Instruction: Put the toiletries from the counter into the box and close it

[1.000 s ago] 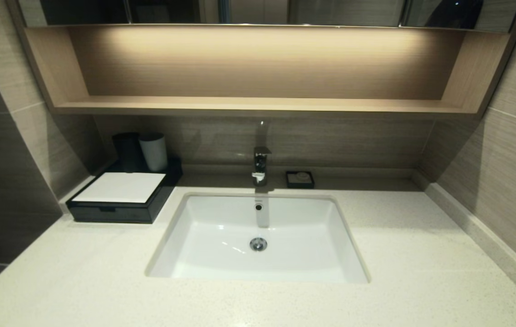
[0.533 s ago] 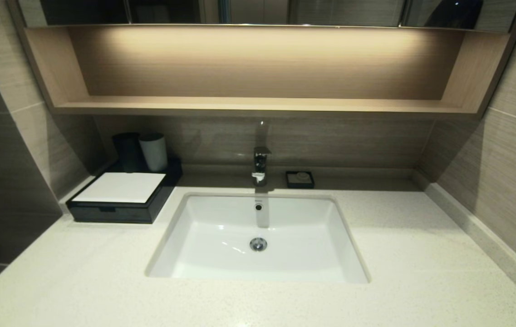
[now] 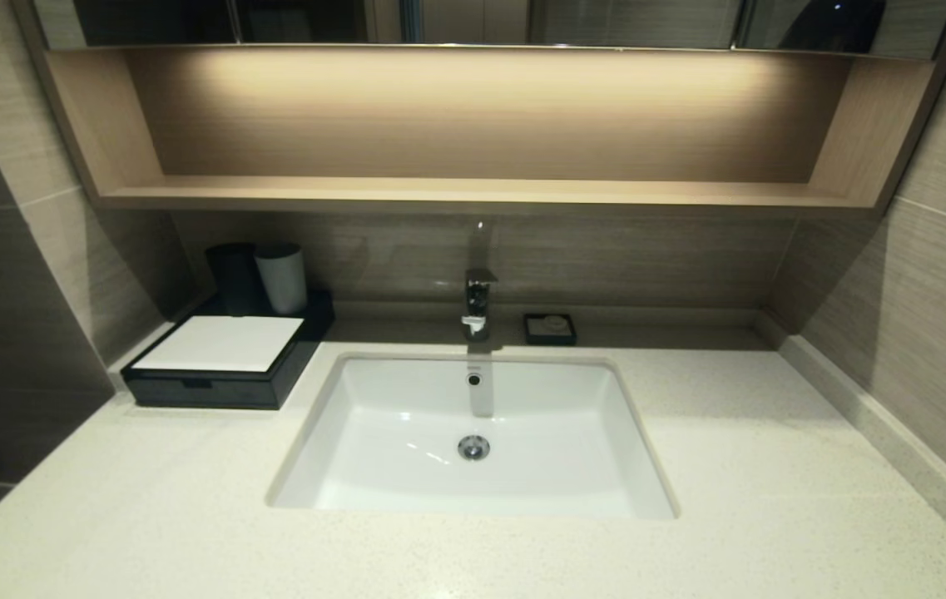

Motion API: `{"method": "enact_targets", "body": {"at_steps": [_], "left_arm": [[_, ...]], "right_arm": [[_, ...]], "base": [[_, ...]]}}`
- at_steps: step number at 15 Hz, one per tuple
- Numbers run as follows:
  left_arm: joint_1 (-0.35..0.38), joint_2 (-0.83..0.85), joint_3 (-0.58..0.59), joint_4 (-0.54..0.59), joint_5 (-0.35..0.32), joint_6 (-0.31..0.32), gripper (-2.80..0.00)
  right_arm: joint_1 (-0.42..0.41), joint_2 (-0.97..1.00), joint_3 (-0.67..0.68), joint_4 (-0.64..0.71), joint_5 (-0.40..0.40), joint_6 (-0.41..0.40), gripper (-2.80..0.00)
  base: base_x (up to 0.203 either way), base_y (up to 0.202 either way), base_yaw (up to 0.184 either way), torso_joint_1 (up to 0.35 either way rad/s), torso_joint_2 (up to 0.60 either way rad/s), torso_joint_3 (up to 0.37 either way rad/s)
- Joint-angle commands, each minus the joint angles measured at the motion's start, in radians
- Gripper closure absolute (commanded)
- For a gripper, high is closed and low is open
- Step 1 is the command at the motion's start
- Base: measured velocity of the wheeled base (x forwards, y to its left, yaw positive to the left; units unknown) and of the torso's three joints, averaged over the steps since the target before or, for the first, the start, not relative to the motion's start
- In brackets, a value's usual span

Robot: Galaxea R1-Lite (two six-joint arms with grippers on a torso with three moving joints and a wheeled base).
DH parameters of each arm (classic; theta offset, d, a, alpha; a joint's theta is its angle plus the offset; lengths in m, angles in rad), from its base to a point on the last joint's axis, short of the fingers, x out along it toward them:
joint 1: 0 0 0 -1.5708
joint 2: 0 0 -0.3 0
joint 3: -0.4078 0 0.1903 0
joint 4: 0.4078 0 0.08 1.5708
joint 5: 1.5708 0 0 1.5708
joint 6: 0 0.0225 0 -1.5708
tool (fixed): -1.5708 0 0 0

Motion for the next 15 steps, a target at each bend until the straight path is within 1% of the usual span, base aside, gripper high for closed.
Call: {"method": "enact_targets", "body": {"at_steps": [1, 5, 9, 15], "left_arm": [[0.000, 0.001, 0.020, -0.004, 0.002, -0.015, 0.00], [0.000, 0.001, 0.020, 0.002, -0.001, 0.006, 0.00], [0.000, 0.001, 0.020, -0.004, 0.000, -0.005, 0.00], [0.000, 0.001, 0.020, -0.002, 0.000, -0.007, 0.00]], "right_arm": [[0.000, 0.000, 0.002, 0.000, 0.000, 0.000, 0.00], [0.000, 0.000, 0.002, 0.000, 0.000, 0.000, 0.00], [0.000, 0.000, 0.002, 0.000, 0.000, 0.000, 0.00], [0.000, -0.002, 0.000, 0.000, 0.000, 0.000, 0.00]], "base": [[0.000, 0.000, 0.000, 0.000, 0.00, 0.000], [0.000, 0.000, 0.000, 0.000, 0.00, 0.000], [0.000, 0.000, 0.000, 0.000, 0.00, 0.000], [0.000, 0.000, 0.000, 0.000, 0.00, 0.000]]}}
